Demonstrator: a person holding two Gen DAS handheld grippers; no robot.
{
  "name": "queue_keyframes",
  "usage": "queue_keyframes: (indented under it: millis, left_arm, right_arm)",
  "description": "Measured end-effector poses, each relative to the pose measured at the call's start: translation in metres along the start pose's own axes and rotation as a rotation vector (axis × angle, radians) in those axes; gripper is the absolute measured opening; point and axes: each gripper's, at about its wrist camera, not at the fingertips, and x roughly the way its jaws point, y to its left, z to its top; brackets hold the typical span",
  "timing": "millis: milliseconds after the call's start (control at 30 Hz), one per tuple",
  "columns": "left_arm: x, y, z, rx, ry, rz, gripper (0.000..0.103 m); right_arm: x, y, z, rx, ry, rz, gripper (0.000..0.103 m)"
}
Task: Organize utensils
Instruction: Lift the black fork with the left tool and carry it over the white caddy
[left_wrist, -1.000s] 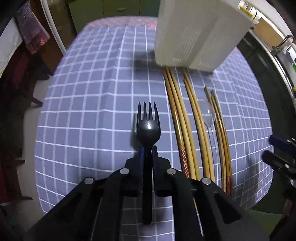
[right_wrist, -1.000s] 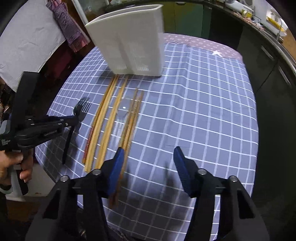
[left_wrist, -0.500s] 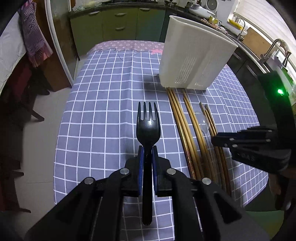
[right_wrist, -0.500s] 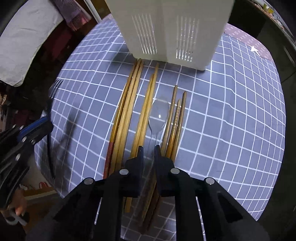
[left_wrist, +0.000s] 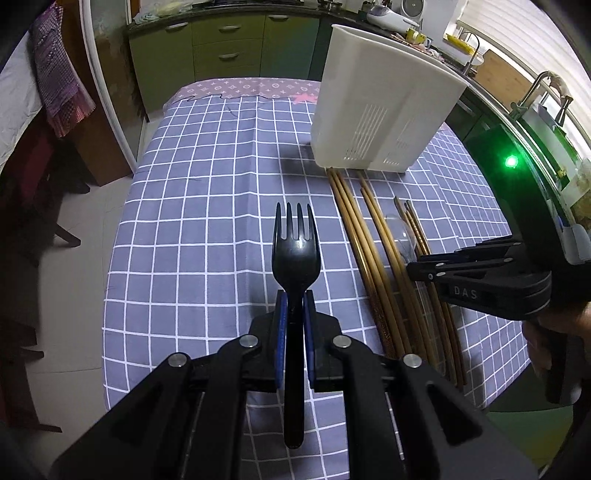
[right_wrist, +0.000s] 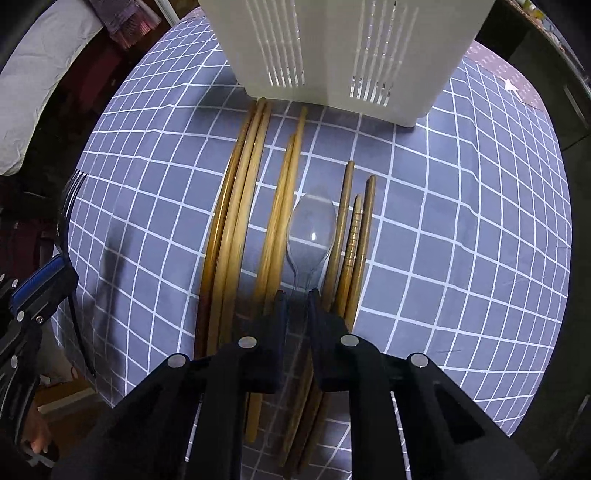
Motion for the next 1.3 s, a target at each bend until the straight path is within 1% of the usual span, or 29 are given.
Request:
queue_keyframes:
  millis: [100,200,267,333,500,600,667,800,900,967,1067,1167,1300]
  left_arm:
    - [-0.001,-0.002,0.0,0.009,-0.004,-0.001,0.009]
    - [-0.006,-0.006,0.003,0.022,-0.023,0.002,0.009]
    - [-0.012,-0.006,0.006,0.02,-0.034,-0.005,0.009]
    - [-0.021,-0.009,0.011,0.026,-0.053,-0.014,0.009]
    - [-0.053,-0.021,0.035,0.038,-0.136,-0.057,0.009]
    - [-0.077,-0.032,0.061,0.044,-0.228,-0.084,0.009]
    - [-0.096,-0.043,0.084,0.054,-0.318,-0.096,0.009]
    - [-0.116,-0.064,0.125,0.077,-0.478,-0.128,0.009]
    - [-0.116,-0.082,0.155,0.094,-0.573,-0.147,0.009]
    - [-0.112,-0.088,0.168,0.098,-0.619,-0.146,0.009]
    - [-0.098,-0.095,0.185,0.099,-0.681,-0.102,0.009]
    - [-0.076,-0.097,0.198,0.092,-0.716,-0.049,0.009]
    - [-0.052,-0.092,0.207,0.068,-0.72,-0.044,0.009]
  right_arm:
    - [0.001,0.006,-0.002,-0.007,-0.016,-0.026,0.011]
    - [-0.001,0.006,-0.002,0.013,-0.044,0.0,0.01]
    - [-0.007,0.002,-0.005,0.022,-0.07,0.037,0.01]
    - [-0.019,-0.002,-0.009,0.031,-0.113,0.078,0.01]
    - [-0.063,-0.016,-0.03,0.047,-0.27,0.2,0.01]
    - [-0.086,-0.024,-0.045,0.056,-0.359,0.26,0.01]
    - [-0.099,-0.035,-0.06,0.064,-0.403,0.285,0.01]
    - [-0.112,-0.052,-0.081,0.08,-0.455,0.321,0.01]
    - [-0.114,-0.062,-0.095,0.087,-0.462,0.352,0.01]
    - [-0.115,-0.068,-0.1,0.09,-0.47,0.364,0.01]
    - [-0.118,-0.076,-0.106,0.092,-0.486,0.387,0.01]
    - [-0.125,-0.082,-0.109,0.092,-0.506,0.391,0.01]
    - [-0.135,-0.084,-0.112,0.088,-0.536,0.395,0.01]
